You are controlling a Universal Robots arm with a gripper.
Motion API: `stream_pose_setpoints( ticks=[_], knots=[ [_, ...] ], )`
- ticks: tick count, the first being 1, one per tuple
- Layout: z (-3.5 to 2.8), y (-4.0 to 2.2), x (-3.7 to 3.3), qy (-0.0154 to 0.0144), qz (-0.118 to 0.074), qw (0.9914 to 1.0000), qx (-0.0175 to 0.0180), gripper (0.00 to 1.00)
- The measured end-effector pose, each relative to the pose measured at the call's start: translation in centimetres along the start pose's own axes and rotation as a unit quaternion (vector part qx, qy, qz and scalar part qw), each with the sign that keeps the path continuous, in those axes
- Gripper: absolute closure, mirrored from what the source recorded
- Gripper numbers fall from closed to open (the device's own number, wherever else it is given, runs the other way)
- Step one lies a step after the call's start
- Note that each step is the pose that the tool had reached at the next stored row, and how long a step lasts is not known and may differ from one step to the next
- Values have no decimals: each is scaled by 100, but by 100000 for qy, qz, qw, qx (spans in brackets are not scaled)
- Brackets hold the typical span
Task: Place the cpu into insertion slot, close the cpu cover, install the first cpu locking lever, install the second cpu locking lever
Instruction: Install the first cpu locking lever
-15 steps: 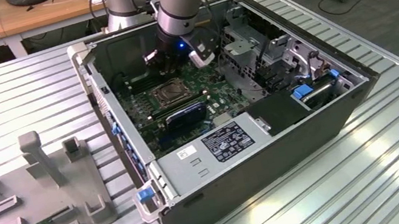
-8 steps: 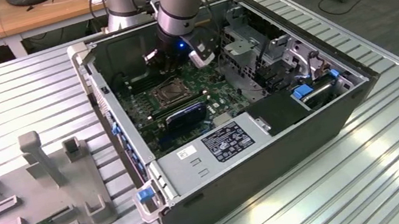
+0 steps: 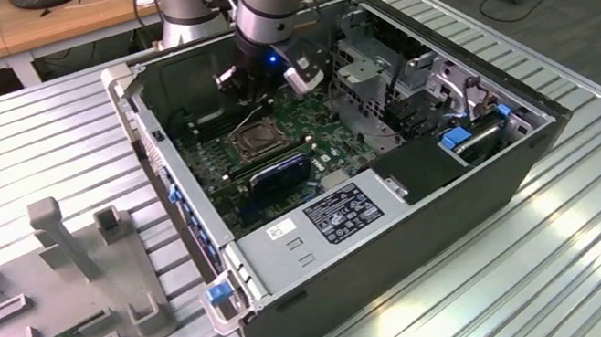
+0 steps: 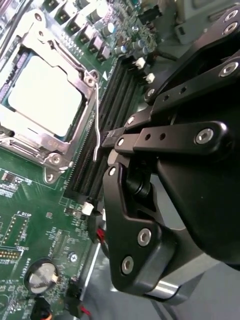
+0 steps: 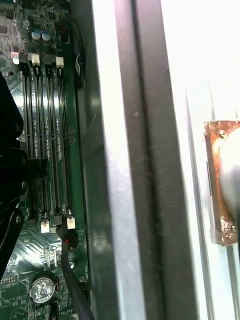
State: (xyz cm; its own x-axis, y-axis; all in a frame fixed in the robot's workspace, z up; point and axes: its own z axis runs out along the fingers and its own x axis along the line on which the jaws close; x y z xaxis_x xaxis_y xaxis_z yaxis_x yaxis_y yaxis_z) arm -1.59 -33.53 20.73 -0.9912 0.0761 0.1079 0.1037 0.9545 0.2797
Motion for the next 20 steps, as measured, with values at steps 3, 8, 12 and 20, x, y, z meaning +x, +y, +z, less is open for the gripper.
stream_pose_setpoints(
  ticks=[3,8,12,20],
  knots=[
    [-47,14,5,1,-1,100000,0,89],
    [-70,20,8,4,-1,100000,2,89],
    [-76,22,9,3,0,100000,-1,89],
    [-83,23,10,14,6,100000,29,89]
  ],
)
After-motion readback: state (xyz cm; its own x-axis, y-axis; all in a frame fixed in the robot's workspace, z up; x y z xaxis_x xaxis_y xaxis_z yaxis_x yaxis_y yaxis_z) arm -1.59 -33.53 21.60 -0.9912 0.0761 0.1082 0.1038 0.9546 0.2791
